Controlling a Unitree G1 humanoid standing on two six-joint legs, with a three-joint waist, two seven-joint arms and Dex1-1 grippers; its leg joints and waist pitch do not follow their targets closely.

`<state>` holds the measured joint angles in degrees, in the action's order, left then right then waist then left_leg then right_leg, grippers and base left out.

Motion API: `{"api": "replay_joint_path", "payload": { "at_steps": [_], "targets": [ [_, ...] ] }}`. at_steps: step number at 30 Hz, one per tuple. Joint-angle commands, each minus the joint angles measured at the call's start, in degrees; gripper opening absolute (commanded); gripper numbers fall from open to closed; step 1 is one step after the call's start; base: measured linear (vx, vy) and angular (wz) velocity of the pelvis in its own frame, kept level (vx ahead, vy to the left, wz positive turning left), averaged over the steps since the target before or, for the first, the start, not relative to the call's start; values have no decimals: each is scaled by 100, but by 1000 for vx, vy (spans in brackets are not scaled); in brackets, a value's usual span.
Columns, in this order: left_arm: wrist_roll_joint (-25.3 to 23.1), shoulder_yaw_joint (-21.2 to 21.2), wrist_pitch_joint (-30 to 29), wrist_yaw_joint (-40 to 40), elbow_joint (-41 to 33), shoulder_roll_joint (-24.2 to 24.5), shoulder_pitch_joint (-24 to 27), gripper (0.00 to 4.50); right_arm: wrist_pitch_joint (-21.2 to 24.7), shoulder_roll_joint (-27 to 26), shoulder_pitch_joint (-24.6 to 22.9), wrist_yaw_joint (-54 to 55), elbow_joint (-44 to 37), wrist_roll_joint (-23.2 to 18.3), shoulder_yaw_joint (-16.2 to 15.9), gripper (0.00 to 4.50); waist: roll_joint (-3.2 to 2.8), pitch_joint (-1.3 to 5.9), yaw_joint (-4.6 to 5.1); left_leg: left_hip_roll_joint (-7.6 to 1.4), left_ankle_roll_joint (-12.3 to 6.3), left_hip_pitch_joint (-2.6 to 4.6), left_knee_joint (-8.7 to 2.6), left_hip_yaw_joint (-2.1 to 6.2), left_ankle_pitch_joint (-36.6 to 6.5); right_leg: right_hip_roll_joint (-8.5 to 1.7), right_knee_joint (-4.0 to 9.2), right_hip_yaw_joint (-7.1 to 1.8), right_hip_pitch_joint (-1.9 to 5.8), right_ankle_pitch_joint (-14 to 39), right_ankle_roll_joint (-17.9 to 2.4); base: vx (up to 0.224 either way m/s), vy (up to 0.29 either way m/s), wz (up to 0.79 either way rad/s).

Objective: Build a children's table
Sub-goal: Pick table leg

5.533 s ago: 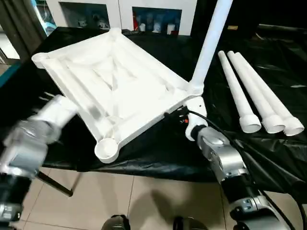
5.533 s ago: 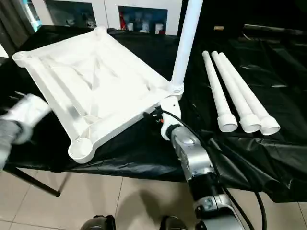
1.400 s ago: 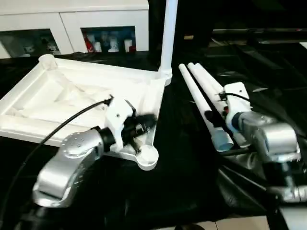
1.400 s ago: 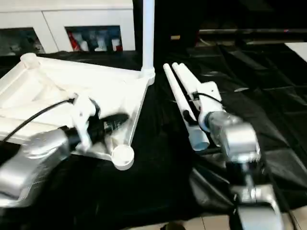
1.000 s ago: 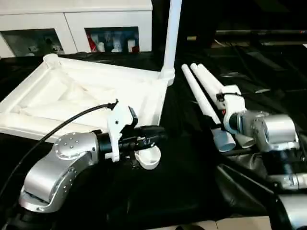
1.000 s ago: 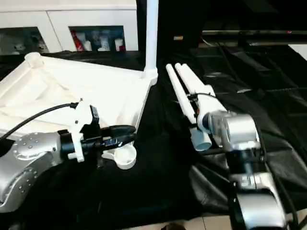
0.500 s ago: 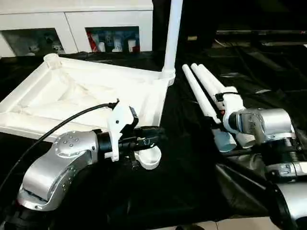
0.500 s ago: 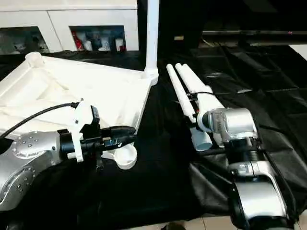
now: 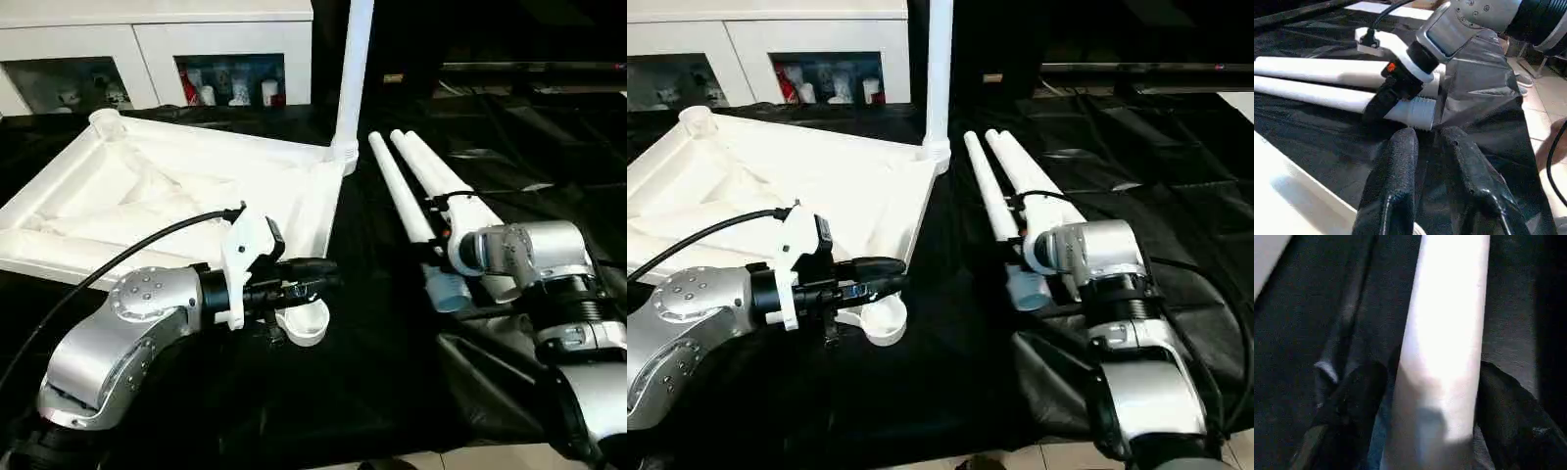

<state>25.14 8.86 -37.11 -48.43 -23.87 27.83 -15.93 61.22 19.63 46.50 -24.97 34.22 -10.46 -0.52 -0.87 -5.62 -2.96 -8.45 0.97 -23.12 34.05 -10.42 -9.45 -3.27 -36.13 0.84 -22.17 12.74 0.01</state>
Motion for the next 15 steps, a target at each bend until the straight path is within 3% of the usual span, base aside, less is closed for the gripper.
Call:
{"api": "replay_joint_path", "payload": {
  "at_steps": [1, 3, 5, 7, 15],
  "targets": [
    [5, 47, 64, 4, -113, 36, -45, 103, 74, -5, 86, -63, 24, -8, -73, 298, 67, 431, -11, -401, -48, 185, -341, 112, -553, -436, 364, -211, 207, 223, -1527, 0, 0, 0],
    [-3, 61, 78, 11, -105, 31, -50, 103, 67, -38, 86, -116, 83, 32, -156, 280, 97, 455, -29, -403, -51, 187, -334, 105, -468, -436, 339, -209, 217, 108, -1510, 0, 0, 0],
    [-11, 63, 97, 15, -106, 29, -49, 103, 71, -74, 74, -136, 112, 63, -220, 280, 80, 453, -35, -405, -49, 189, -334, 102, -451, -434, 345, -205, 205, 101, -1504, 0, 0, 0],
    [-17, 65, 111, 22, -103, 27, -52, 103, 70, -114, 68, -158, 152, 81, -268, 252, 102, 463, -42, -409, -21, 188, -333, 91, -467, -438, 341, -208, 212, 108, -1486, 0, 0, 0],
    [-65, 127, 147, 18, -17, 19, -123, 103, -16, -190, 67, -167, 479, 140, -344, 203, 126, 503, -42, -429, 225, 219, -342, 49, -593, -423, 336, -205, 190, 178, -1362, 0, 0, 0]
  ]
}}
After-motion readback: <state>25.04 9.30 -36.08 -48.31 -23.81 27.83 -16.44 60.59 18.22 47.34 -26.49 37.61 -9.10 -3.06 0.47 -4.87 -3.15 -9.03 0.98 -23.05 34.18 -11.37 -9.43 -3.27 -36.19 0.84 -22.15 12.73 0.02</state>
